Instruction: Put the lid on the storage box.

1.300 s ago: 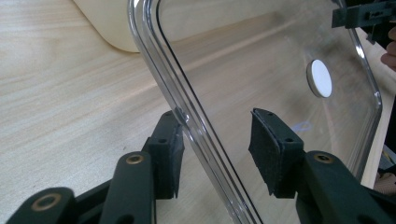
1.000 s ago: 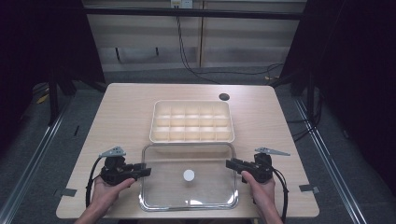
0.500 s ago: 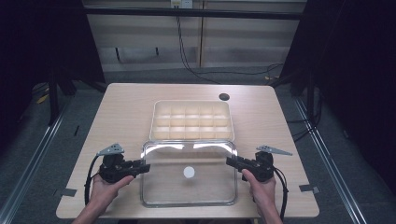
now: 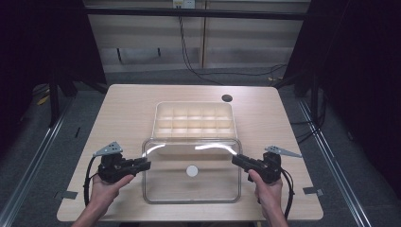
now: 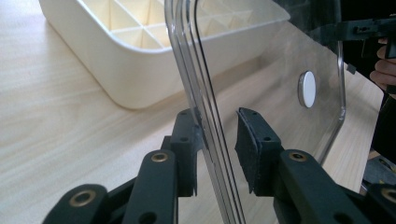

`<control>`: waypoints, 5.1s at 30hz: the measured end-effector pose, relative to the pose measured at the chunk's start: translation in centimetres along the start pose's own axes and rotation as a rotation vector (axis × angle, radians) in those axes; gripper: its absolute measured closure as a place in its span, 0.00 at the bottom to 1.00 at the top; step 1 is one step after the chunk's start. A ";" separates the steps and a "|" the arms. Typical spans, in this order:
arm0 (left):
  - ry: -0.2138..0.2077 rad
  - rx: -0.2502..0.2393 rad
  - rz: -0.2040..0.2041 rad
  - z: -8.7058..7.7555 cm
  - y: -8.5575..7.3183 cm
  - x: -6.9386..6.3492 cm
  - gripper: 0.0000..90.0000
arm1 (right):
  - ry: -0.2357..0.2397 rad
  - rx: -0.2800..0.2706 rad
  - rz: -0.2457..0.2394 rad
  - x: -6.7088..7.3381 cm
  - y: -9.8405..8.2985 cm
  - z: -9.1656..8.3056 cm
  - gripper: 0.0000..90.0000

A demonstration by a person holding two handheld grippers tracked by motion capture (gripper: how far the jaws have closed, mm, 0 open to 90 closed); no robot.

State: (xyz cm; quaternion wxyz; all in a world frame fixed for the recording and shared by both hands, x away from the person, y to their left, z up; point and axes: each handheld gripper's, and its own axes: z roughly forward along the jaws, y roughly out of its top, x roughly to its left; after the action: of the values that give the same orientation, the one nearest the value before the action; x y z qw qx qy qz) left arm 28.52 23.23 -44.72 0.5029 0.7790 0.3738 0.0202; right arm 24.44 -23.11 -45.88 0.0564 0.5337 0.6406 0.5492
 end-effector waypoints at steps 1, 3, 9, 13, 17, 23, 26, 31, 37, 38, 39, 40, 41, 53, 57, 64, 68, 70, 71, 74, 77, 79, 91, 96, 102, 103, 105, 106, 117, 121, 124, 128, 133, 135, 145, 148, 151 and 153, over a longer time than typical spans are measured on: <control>0.001 -0.001 0.003 -0.1 0.1 -0.1 0.78 | 0.004 -0.009 -0.006 0.1 0.1 -0.1 0.76; 0.010 -0.009 0.007 -0.1 0.5 -0.3 0.79 | 0.002 -0.016 -0.009 0.2 0.2 -0.3 0.76; 0.010 -0.019 0.007 -0.3 0.9 -0.3 0.81 | -0.009 -0.025 -0.024 0.5 0.7 -0.6 0.76; 0.003 -0.023 0.030 -0.6 1.1 -0.3 0.82 | -0.015 -0.025 -0.028 0.8 1.0 -0.6 0.75; 0.007 -0.026 0.020 -0.5 1.5 -0.2 0.83 | -0.014 -0.029 -0.033 1.0 1.4 -0.5 0.75; 0.000 -0.037 0.012 -0.5 2.2 -0.3 0.83 | -0.023 -0.035 -0.041 1.0 2.2 -0.7 0.75; 0.000 -0.038 0.012 -0.4 2.6 -0.2 0.82 | -0.031 -0.040 -0.041 1.0 2.5 -0.7 0.75; -0.009 -0.041 0.018 -0.3 3.0 -0.2 0.82 | -0.028 -0.046 -0.039 0.8 3.0 -0.7 0.75; -0.010 -0.053 0.014 -0.4 3.6 -0.1 0.83 | -0.018 -0.047 -0.035 0.7 3.4 -0.7 0.75; -0.014 -0.054 0.014 -0.4 3.7 -0.1 0.83 | -0.019 -0.049 -0.035 0.6 3.5 -0.7 0.75; -0.013 -0.056 0.013 -0.4 3.8 -0.1 0.83 | -0.019 -0.051 -0.037 0.6 3.5 -0.6 0.75; -0.011 -0.053 0.012 -0.4 4.0 -0.1 0.83 | -0.019 -0.052 -0.036 0.6 3.6 -0.6 0.75; -0.009 -0.055 0.016 -0.4 4.1 -0.1 0.83 | -0.019 -0.054 -0.033 0.6 3.7 -0.6 0.75; 0.002 -0.077 0.028 -0.5 6.3 0.2 0.82 | -0.019 -0.076 -0.041 0.7 5.8 -0.3 0.74; 0.012 -0.075 0.031 -0.4 6.8 0.2 0.82 | -0.017 -0.084 -0.034 0.5 6.5 -0.1 0.74; 0.031 -0.081 0.029 -0.4 7.8 0.9 0.82 | -0.022 -0.076 -0.042 0.8 7.4 0.4 0.74; 0.037 -0.084 0.032 -0.5 8.4 1.1 0.82 | -0.024 -0.084 -0.049 0.8 8.1 0.8 0.74; 0.036 -0.090 0.029 -0.5 8.6 1.2 0.82 | -0.021 -0.083 -0.046 0.8 8.4 1.0 0.74; 0.034 -0.092 0.030 -0.6 8.8 1.3 0.82 | -0.021 -0.084 -0.049 0.8 8.6 1.1 0.74; 0.038 -0.093 0.039 -0.6 9.1 1.3 0.82 | -0.021 -0.093 -0.054 0.8 9.1 1.2 0.74; 0.039 -0.101 0.031 -0.7 9.5 1.4 0.82 | -0.019 -0.098 -0.058 0.8 9.6 1.4 0.74; 0.042 -0.103 0.032 -0.7 9.7 1.5 0.82 | -0.019 -0.100 -0.057 0.8 9.9 1.5 0.74; 0.058 -0.110 0.029 -0.3 10.8 1.6 0.82 | -0.013 -0.112 -0.054 0.3 11.5 1.9 0.74; 0.065 -0.117 0.028 -0.3 11.5 1.7 0.82 | -0.009 -0.126 -0.057 0.4 12.3 1.9 0.75; 0.087 -0.117 0.028 -0.1 12.4 1.6 0.81 | -0.016 -0.130 -0.053 0.2 13.0 2.2 0.74; 0.089 -0.121 0.030 0.1 12.5 1.6 0.81 | -0.020 -0.135 -0.053 0.2 13.0 2.3 0.74; 0.081 -0.119 0.028 0.4 12.6 1.7 0.81 | -0.025 -0.137 -0.041 -0.2 13.0 2.4 0.74; 0.081 -0.123 0.022 0.6 12.7 1.8 0.82 | -0.025 -0.135 -0.037 -0.5 13.1 2.4 0.74; 0.089 -0.111 -0.010 1.7 13.4 3.0 0.81 | -0.071 -0.114 -0.019 -1.3 13.7 3.9 0.71; 0.099 -0.105 -0.023 2.0 13.4 3.7 0.81 | -0.077 -0.100 -0.018 -1.4 14.1 4.6 0.71; 0.107 -0.098 -0.038 2.3 13.4 4.3 0.81 | -0.080 -0.088 -0.015 -1.5 14.2 5.1 0.71; 0.131 -0.088 -0.064 3.1 13.5 4.7 0.79 | -0.104 -0.072 -0.017 -1.7 14.4 5.8 0.71; 0.122 -0.085 -0.069 3.3 13.9 4.9 0.79 | -0.101 -0.067 -0.003 -2.2 14.6 6.0 0.71; 0.124 -0.088 -0.072 3.3 14.2 4.9 0.79 | -0.097 -0.067 0.010 -2.3 14.6 6.1 0.71; 0.113 -0.096 -0.068 3.0 14.3 4.5 0.80 | -0.079 -0.082 0.017 -2.5 14.7 5.8 0.71; 0.134 -0.086 -0.061 3.4 14.5 4.6 0.79 | -0.086 -0.082 0.025 -2.6 14.9 5.9 0.71; 0.121 -0.084 -0.088 3.9 14.2 5.5 0.78 | -0.098 -0.075 0.012 -2.6 14.9 6.2 0.72; 0.132 -0.079 -0.081 4.2 14.3 5.7 0.78 | -0.102 -0.065 0.014 -2.7 15.0 6.4 0.72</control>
State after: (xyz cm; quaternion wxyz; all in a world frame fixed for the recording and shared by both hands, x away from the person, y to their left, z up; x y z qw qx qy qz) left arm 42.35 20.37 -37.30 0.5080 0.7399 0.4361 0.0660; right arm 39.18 -23.60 -38.31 0.1023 0.5634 0.6148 0.5424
